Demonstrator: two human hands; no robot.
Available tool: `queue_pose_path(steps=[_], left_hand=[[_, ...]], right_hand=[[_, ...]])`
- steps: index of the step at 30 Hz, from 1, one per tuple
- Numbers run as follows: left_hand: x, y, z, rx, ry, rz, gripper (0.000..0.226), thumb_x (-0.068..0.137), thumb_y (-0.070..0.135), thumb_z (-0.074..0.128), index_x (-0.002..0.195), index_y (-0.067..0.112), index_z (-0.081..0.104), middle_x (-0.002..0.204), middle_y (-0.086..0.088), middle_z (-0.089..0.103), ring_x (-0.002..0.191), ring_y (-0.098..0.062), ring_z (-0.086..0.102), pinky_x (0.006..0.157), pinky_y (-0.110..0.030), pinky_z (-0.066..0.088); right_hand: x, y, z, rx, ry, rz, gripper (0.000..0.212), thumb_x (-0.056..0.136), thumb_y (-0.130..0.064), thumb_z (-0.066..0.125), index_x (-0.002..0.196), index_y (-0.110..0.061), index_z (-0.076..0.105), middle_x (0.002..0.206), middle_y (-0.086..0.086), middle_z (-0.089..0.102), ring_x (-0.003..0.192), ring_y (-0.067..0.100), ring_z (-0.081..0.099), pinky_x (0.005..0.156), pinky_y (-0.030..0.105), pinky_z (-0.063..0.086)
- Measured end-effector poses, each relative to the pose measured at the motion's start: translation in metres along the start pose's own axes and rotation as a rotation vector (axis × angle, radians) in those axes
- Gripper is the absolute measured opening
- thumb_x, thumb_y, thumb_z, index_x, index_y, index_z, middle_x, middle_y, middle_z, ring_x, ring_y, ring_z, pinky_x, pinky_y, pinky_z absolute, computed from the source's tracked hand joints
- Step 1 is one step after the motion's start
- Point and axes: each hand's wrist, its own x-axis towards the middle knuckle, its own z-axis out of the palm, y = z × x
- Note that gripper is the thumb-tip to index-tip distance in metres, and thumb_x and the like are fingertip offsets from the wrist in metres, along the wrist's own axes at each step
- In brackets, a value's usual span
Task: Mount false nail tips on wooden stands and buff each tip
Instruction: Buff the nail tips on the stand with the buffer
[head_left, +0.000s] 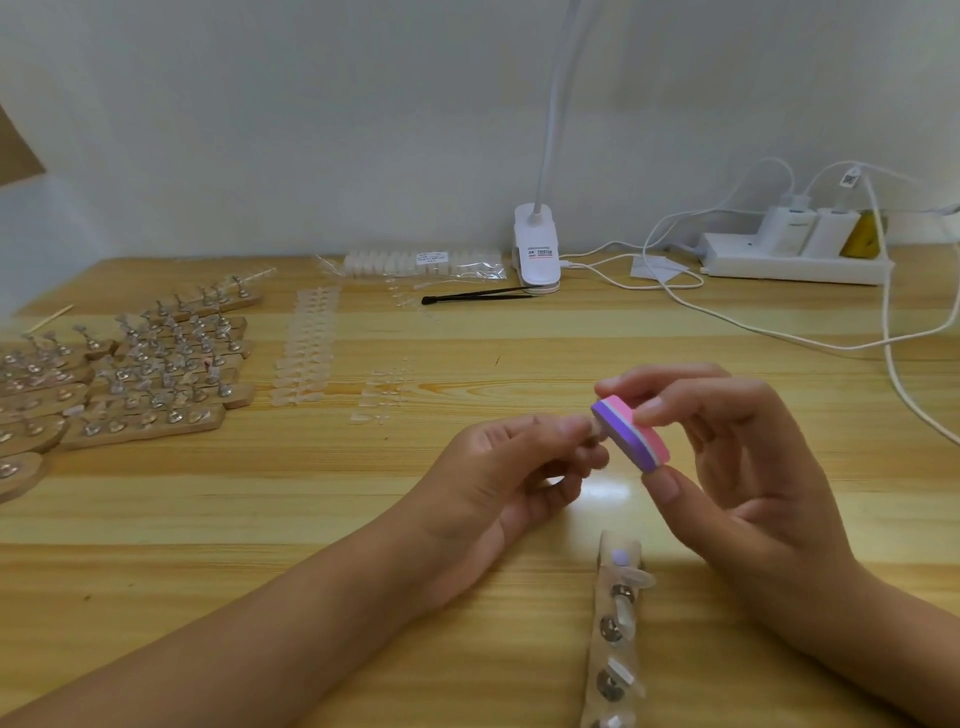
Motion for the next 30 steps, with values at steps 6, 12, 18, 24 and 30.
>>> queue_pose_path(steps=[6,12,18,24,30], left_hand=[[-0.0012,-0.0013,0.0005,0.059,-0.04,0.003,0.019,0.072,0.034,0.071,0.082,0.018,0.076,0.08,0.002,0.07,0.079,-0.005,0.064,0.076,-0.017,0.051],[-0.0007,-0.0006,-0.0011,0.019,-0.027,0.003,0.025,0.073,0.033,0.071,0.087,0.013,0.074,0.079,0.003,0.067,0.077,-0.005,0.063,0.076,-0.018,0.052],[0.0011,-0.0001,-0.0018,-0.024,0.004,-0.006,0.033,0.069,0.034,0.074,0.091,0.009,0.074,0.081,0.0,0.068,0.077,-0.008,0.06,0.075,-0.02,0.052],[0.0013,-0.001,-0.0006,-0.025,-0.01,0.002,0.026,0.071,0.033,0.074,0.085,0.011,0.072,0.076,0.001,0.066,0.072,-0.006,0.06,0.073,-0.018,0.052],[0.0014,-0.002,-0.0026,-0.024,-0.017,0.001,0.026,0.073,0.032,0.073,0.088,0.011,0.073,0.077,0.001,0.067,0.073,-0.006,0.06,0.073,-0.019,0.052]], right_hand=[[0.0027,0.0005,-0.0001,-0.04,-0.014,0.011,0.025,0.086,-0.012,0.058,0.108,-0.022,0.052,0.114,0.006,0.058,0.114,0.029,0.058,0.1,0.04,0.045],[0.0036,0.0017,-0.0004,-0.052,-0.001,-0.003,0.025,0.084,-0.01,0.06,0.106,-0.021,0.053,0.113,0.006,0.057,0.112,0.029,0.057,0.099,0.042,0.045],[0.0015,0.001,0.0007,-0.153,0.017,-0.071,0.023,0.085,-0.014,0.063,0.105,-0.02,0.055,0.115,0.005,0.055,0.112,0.031,0.057,0.094,0.046,0.046],[0.0011,-0.0002,0.0021,-0.201,-0.018,-0.125,0.028,0.084,-0.013,0.064,0.109,-0.022,0.056,0.118,0.003,0.053,0.113,0.028,0.057,0.093,0.044,0.046],[0.0006,0.0007,0.0012,-0.206,-0.031,-0.122,0.028,0.083,-0.012,0.065,0.107,-0.021,0.056,0.117,0.001,0.053,0.112,0.029,0.056,0.092,0.046,0.046]])
